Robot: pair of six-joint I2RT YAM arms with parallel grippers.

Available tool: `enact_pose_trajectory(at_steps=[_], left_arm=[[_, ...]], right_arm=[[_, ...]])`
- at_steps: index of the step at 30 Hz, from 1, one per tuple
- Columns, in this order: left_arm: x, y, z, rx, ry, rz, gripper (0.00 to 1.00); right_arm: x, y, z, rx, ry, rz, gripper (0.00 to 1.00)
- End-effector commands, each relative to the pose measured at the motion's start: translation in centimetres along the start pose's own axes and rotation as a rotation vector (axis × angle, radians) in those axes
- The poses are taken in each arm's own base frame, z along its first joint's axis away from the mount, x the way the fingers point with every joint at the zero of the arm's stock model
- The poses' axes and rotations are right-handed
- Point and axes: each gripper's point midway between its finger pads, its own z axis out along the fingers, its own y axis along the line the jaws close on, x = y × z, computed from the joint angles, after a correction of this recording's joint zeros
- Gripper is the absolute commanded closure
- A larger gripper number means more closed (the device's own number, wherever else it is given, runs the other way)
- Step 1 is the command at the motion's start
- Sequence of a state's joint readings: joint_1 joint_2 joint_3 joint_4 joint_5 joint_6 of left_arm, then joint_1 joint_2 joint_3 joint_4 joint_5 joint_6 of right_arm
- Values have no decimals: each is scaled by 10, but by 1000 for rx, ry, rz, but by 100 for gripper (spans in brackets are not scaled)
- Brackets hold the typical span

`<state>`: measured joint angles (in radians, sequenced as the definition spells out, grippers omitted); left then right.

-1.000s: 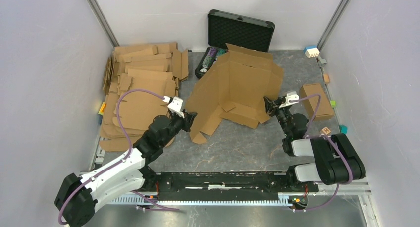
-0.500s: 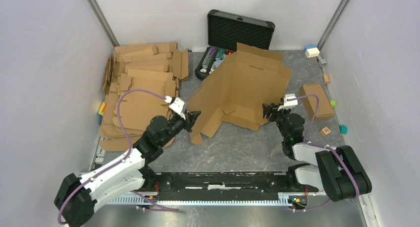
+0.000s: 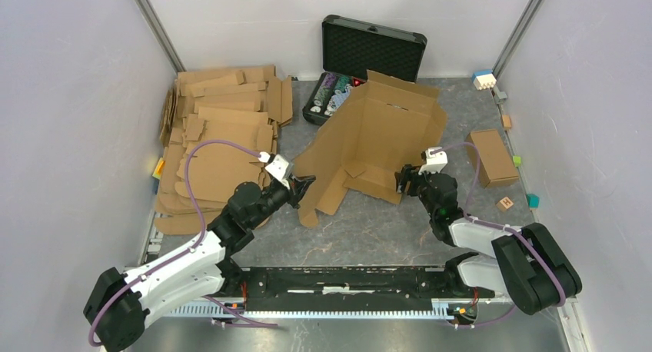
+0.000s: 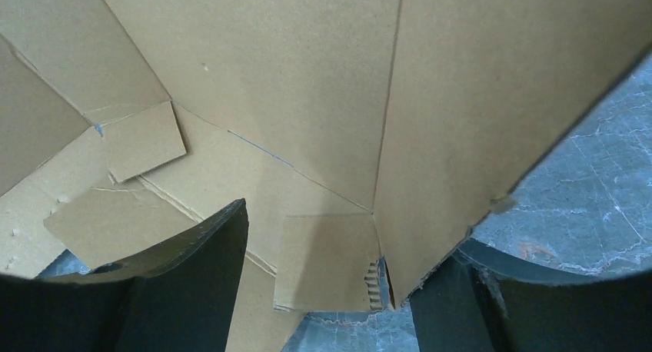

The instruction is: Fold the paper box

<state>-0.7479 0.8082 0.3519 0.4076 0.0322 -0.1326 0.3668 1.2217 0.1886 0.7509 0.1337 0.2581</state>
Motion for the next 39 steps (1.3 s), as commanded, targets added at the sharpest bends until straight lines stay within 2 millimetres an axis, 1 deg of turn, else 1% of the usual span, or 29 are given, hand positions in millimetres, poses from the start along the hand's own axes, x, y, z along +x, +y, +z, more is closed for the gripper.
enact_pose_trajectory(at_steps=[1,6,7,10,12,14,19,23,27,32,35,39], left_arm=[[-6,-7,1,36,-32,28,92],[-3,-10,3,52,-16,31,93],[-3,-10,3,53,-16,33,92],[-1,-10,5,53,-11,36,92],[0,-11,6,62,-6,36,92],[2,-13,7,70,0,34,92],[1,-13,8,73,-1,33,92],[1,-10,7,55,-1,32,92],[3,-9,8,52,6,35,92],[4,-9,9,51,9,39,92],[3,-10,9,51,9,40,92],[3,-9,9,51,10,43,92]], right_arm=[[-8,3,-1,-3,-25,-6,25],[-9,21,1,-79,-25,-45,28],[-9,26,1,-106,-25,-62,26],[-10,36,1,-150,-23,-122,14],[-8,42,4,-177,-5,-148,12],[-7,44,4,-181,0,-152,11],[-5,30,6,-83,12,-89,12],[-10,10,7,59,12,-9,12],[-15,-2,2,132,-18,24,18],[-22,-9,-6,161,-45,22,26],[-21,-17,-10,208,-36,20,27],[-20,-27,-16,257,-45,21,23]])
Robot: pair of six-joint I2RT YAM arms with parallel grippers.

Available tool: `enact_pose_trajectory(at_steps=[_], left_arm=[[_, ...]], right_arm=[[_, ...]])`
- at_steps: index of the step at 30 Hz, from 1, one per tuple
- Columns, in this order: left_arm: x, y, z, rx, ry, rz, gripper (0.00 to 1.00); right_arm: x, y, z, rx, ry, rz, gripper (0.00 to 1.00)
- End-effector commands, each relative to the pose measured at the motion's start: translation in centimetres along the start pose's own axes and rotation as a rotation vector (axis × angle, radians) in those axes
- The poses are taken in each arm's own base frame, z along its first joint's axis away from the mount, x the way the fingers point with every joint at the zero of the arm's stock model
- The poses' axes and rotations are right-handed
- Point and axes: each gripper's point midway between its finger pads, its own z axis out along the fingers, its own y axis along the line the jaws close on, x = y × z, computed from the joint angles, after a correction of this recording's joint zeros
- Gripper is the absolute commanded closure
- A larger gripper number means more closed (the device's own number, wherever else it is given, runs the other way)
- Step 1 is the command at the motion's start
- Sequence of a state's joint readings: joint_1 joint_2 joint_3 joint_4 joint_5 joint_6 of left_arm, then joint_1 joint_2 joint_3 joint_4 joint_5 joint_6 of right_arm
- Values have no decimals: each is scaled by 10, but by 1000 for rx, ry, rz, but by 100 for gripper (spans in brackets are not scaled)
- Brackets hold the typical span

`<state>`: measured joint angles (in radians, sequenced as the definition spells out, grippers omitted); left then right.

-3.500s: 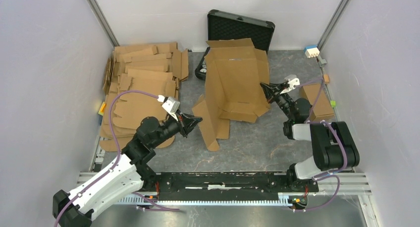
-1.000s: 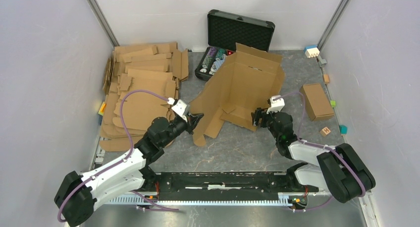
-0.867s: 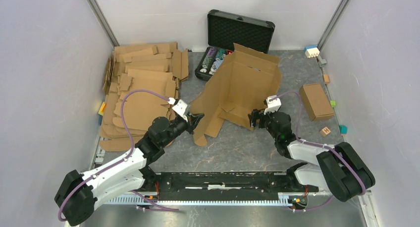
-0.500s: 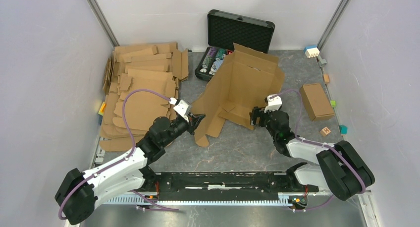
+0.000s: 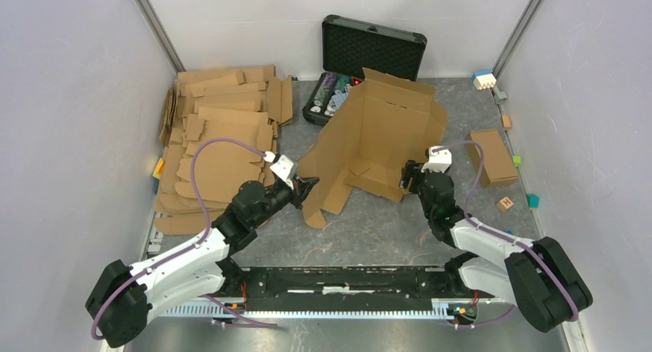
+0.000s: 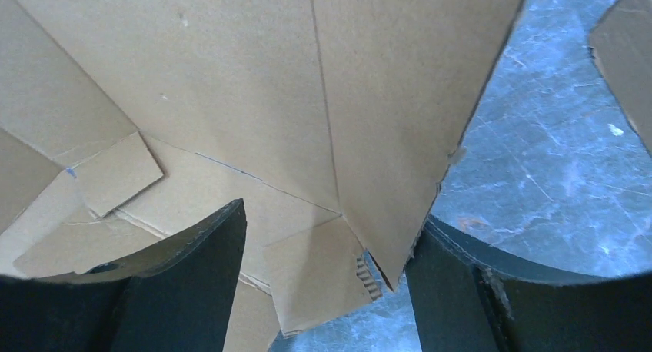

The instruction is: Fold the paper box

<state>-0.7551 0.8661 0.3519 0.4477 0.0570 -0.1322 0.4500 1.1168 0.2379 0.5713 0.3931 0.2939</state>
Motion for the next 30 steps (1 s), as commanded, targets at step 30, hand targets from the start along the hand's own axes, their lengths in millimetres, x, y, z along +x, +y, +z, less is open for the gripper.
enact_pose_trajectory(at_steps=[30], left_arm=[[-4,-16,4,81,-6,56,92]], right_arm=[[15,69,-12,-379,55,-162,4]])
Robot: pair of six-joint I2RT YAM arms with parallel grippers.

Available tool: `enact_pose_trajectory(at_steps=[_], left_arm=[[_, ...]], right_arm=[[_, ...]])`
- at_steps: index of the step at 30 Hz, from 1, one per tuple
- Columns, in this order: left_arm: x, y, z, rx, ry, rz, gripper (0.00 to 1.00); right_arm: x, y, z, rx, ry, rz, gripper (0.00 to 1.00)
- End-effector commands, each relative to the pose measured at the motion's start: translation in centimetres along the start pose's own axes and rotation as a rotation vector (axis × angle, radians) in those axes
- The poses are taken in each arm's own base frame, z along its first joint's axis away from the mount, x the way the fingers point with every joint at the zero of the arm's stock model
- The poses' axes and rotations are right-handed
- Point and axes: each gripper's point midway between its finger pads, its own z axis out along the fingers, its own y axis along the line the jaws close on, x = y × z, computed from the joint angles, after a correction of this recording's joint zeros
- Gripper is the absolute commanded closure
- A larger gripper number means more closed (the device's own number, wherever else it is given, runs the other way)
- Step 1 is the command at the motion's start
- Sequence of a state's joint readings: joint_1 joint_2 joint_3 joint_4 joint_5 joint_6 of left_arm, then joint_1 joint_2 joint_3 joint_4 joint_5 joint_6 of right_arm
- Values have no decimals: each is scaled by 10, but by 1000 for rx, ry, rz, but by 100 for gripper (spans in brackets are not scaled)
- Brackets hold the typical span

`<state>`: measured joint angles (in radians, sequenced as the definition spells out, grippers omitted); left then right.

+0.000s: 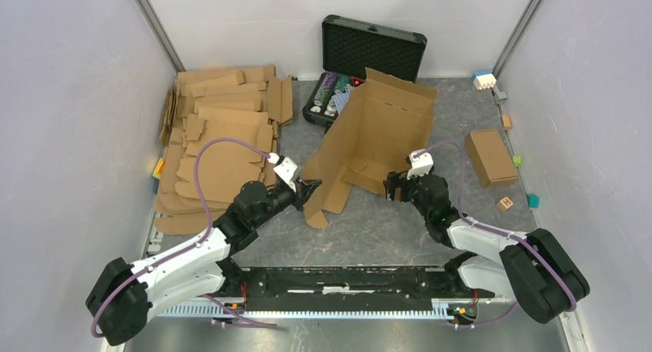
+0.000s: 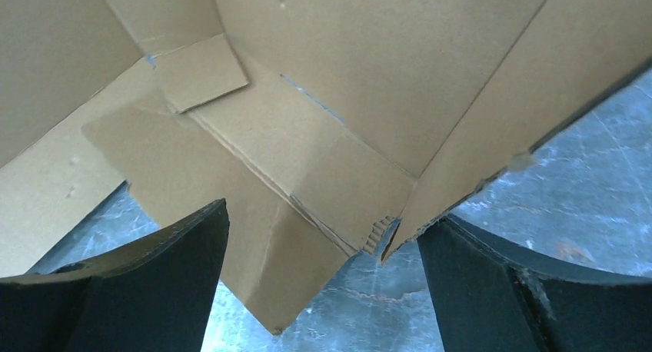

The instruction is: Fold the paper box

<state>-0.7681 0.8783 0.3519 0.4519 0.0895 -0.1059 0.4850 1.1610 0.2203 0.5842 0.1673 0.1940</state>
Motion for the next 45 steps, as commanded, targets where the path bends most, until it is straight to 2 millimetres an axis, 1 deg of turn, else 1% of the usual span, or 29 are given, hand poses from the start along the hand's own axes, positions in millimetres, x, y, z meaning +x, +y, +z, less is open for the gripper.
enact_pose_trajectory(at_steps=[1,6,10,14,16,20,24,26,30,34,39,40,42,45], left_arm=[[-8,-7,3,38,-19,32,92],[-7,-8,4,43,-13,32,92],[-6,-9,5,47,-9,31,92],[-7,-8,4,40,-10,32,92],[-7,-7,4,37,-10,33,92],[-6,-7,4,37,-6,33,92],[-6,-8,4,38,-7,34,92],[-6,-7,5,37,-6,34,92],[-5,-8,5,37,-3,35,92],[-6,-9,5,40,-5,37,92],[-5,-9,5,41,-1,40,92],[-5,-9,6,40,1,41,92],[-4,-9,5,40,2,42,92],[-4,-9,6,38,2,45,92]], right_arm=[[-18,29,3,-139,-38,-59,4],[-14,29,9,-114,4,-55,2],[-9,32,13,-108,43,-43,2],[-7,37,11,-133,48,-14,2],[-6,33,7,-110,39,0,2],[-18,22,-3,-62,-47,31,2],[-31,8,-11,6,-123,48,5],[-36,5,-14,16,-156,43,6],[-40,2,-15,29,-167,25,6],[-47,-14,-18,121,-190,45,4],[-54,-21,-24,161,-224,65,6],[-54,-21,-25,157,-230,64,7],[-55,-12,-25,104,-229,36,8],[-50,7,-21,4,-186,-25,7]])
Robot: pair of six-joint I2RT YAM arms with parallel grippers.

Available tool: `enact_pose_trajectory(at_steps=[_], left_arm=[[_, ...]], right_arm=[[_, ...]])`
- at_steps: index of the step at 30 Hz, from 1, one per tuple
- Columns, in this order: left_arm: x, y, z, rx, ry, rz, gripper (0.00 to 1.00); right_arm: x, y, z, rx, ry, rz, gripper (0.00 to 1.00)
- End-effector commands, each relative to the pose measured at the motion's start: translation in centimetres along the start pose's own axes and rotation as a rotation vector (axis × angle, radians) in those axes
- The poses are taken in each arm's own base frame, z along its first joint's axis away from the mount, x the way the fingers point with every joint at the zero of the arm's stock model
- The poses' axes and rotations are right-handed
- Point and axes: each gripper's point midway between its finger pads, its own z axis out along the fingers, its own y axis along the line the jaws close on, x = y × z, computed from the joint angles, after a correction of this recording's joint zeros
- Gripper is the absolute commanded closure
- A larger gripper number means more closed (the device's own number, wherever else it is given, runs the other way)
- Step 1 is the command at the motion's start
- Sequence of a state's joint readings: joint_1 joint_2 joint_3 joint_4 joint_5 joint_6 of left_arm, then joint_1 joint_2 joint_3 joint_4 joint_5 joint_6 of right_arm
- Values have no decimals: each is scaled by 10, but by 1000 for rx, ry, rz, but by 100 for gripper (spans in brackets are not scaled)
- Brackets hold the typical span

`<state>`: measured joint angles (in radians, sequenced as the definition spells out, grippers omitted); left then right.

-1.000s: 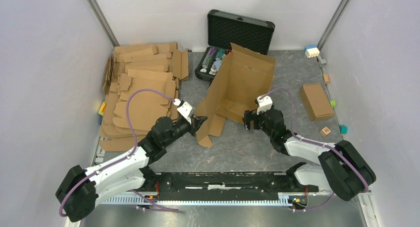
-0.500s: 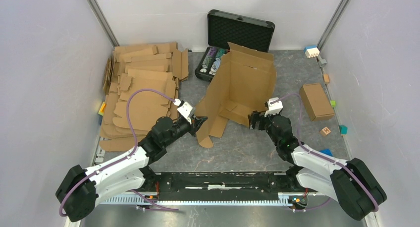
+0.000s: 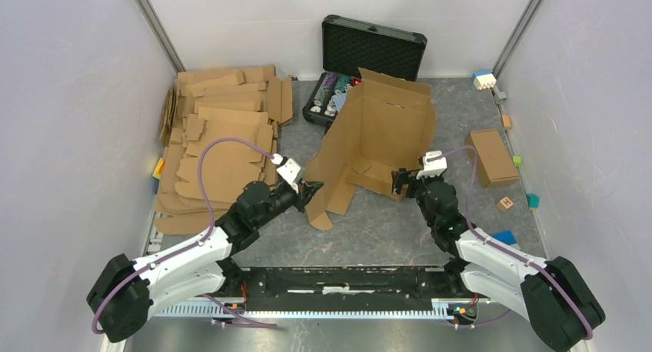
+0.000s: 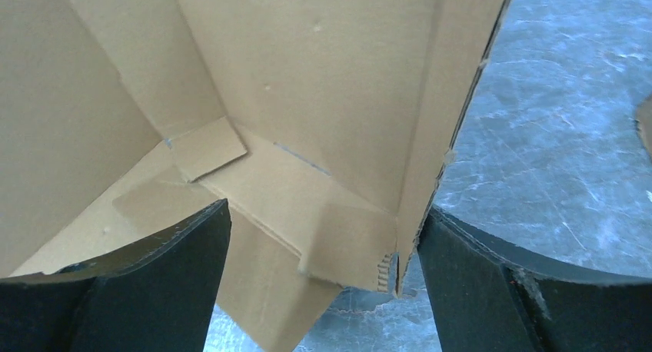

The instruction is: Fold the paper box

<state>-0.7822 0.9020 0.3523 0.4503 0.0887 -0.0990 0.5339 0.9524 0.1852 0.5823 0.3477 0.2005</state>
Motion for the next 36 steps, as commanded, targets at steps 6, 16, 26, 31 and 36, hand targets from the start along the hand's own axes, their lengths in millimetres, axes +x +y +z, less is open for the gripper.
enact_pose_trajectory(at_steps=[6,16,26,31,36], left_arm=[[-13,-7,3,36,-23,40,92],[-11,-13,6,52,-12,43,92],[-13,-15,5,62,-15,42,92],[-12,-15,5,60,-13,42,92],[-13,-15,5,61,-13,42,92]], right_arm=[[19,37,4,-173,102,-87,4],[39,54,13,-95,172,-104,2],[54,78,13,-211,239,-116,2],[60,93,10,-297,272,-109,2],[62,98,10,-323,276,-116,2]])
